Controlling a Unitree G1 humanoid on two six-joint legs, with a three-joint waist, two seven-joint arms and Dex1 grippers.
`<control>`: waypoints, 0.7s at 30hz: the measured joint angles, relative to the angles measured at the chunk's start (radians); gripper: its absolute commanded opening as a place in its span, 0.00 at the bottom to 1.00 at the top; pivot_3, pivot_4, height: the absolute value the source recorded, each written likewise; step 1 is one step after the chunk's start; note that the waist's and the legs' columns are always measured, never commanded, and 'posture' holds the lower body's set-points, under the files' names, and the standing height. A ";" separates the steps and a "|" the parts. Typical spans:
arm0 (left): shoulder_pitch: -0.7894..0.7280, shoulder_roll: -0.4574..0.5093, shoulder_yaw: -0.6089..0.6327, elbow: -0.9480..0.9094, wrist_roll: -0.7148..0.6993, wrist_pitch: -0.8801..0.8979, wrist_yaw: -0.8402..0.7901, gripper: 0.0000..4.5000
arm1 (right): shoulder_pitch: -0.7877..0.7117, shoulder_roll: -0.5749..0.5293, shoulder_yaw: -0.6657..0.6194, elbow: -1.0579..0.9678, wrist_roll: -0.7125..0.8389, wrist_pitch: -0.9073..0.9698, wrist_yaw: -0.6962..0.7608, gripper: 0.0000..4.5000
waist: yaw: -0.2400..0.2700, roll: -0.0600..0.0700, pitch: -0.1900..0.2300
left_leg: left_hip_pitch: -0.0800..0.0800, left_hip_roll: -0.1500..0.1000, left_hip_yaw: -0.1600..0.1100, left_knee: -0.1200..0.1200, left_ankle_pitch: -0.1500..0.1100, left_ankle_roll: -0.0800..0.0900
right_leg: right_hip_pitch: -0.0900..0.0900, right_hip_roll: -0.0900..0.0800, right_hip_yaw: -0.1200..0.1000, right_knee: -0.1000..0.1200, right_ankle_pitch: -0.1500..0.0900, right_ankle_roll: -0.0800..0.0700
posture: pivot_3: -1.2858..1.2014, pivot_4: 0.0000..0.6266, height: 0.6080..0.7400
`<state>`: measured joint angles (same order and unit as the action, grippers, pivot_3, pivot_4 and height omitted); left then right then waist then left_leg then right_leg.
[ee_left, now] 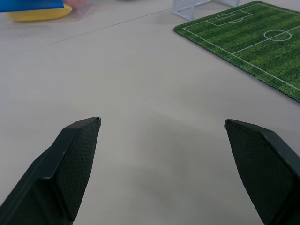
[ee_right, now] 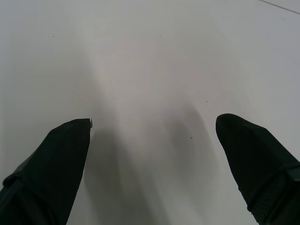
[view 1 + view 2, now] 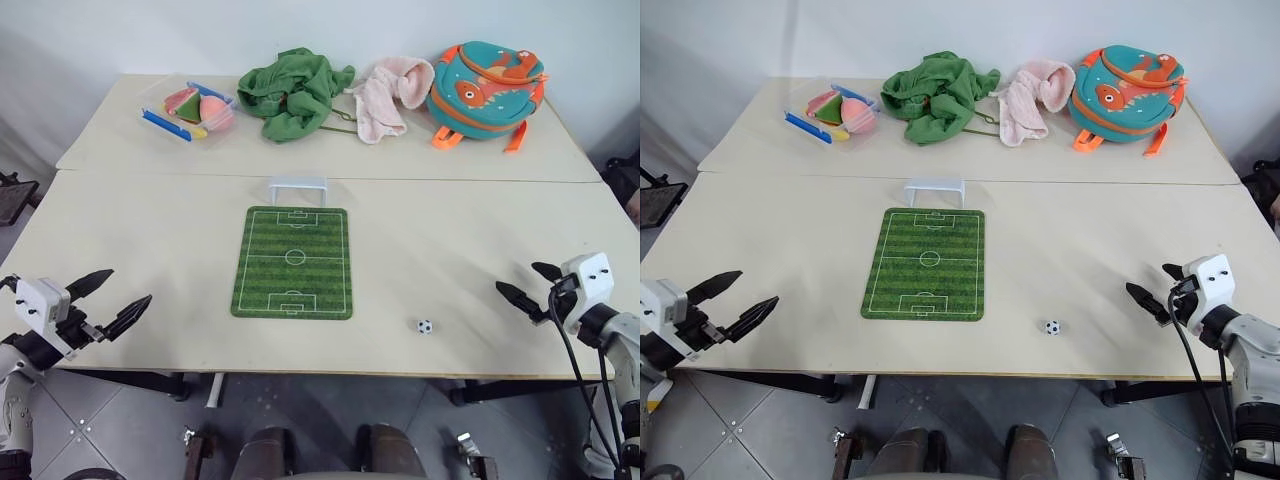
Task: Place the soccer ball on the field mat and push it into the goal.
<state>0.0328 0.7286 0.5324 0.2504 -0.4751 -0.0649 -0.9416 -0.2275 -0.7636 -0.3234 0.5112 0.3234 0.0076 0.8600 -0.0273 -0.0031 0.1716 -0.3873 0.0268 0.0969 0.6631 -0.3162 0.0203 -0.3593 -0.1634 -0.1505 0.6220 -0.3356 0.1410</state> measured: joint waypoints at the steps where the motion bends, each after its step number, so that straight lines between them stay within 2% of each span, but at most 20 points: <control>1: 0.002 0.000 0.000 -0.009 -0.008 0.003 -0.008 1.00 | 0.000 0.000 0.000 0.000 0.000 0.000 0.000 0.99 | 0.000 0.000 0.000 | 0.000 0.000 0.000 0.000 0.000 0.000 | 0.000 0.000 0.000 0.000 0.000 0.000 | 0.52 0.24 1.00; 10: 0.020 -0.001 -0.002 -0.093 -0.028 0.126 0.022 1.00 | 0.001 -0.025 0.004 -0.087 -0.001 0.093 0.007 0.99 | 0.000 0.000 0.000 | 0.000 0.000 0.000 0.000 0.000 0.000 | 0.000 0.000 0.001 0.000 0.000 0.000 | 0.52 0.24 1.00; 15: -0.013 -0.004 -0.018 -0.121 -0.052 0.166 -0.006 1.00 | 0.003 -0.086 0.046 -0.255 0.010 0.231 0.069 0.99 | 0.002 0.000 0.000 | 0.000 0.000 0.000 0.000 0.000 0.000 | 0.000 0.000 0.001 0.000 0.000 0.000 | 0.52 0.24 1.00; 21: -0.104 -0.027 -0.075 -0.119 -0.075 0.079 -0.144 1.00 | -0.012 -0.141 0.161 -0.506 0.053 0.320 0.229 0.99 | 0.003 0.000 0.000 | 0.000 0.000 0.000 0.001 0.000 0.000 | 0.000 0.000 0.000 0.000 0.000 0.000 | 0.52 0.24 1.00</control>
<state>-0.0708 0.7012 0.4577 0.1314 -0.5504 0.0140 -1.0858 -0.2399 -0.9048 -0.1625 0.0052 0.3762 0.3278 1.0892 -0.0241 -0.0029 0.1717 -0.3875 0.0265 0.0967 0.6637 -0.3163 0.0204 -0.3593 -0.1633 -0.1503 0.6221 -0.3356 0.1410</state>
